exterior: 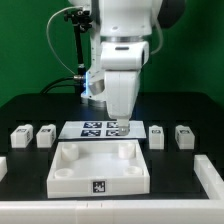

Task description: Assemble one leg

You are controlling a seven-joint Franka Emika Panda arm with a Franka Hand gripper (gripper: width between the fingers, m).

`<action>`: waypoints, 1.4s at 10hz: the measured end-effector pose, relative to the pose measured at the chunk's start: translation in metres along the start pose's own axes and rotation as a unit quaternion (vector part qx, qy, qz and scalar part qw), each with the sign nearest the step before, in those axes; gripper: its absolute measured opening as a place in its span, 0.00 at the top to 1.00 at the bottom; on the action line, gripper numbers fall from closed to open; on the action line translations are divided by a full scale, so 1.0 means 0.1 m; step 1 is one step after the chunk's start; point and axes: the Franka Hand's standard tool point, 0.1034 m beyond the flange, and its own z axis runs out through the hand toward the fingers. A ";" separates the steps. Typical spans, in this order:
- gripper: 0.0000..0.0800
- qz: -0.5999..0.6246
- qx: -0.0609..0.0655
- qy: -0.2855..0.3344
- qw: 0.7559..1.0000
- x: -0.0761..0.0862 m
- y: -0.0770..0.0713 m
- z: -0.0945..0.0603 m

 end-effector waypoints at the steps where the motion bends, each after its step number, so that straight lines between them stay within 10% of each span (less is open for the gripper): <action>1: 0.19 -0.059 0.008 0.003 0.998 -0.16 -0.11 0.15; 7: 0.19 -0.038 0.030 0.011 0.999 -0.46 -0.29 0.52; 12: 0.91 -0.038 0.030 0.011 0.999 -0.46 -0.29 0.53; 14: 0.93 -0.038 0.029 0.011 0.999 -0.46 -0.29 0.53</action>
Offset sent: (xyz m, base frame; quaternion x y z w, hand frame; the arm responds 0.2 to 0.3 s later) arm -0.0180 -0.0200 -0.0359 -0.0034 0.0244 0.0300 0.9992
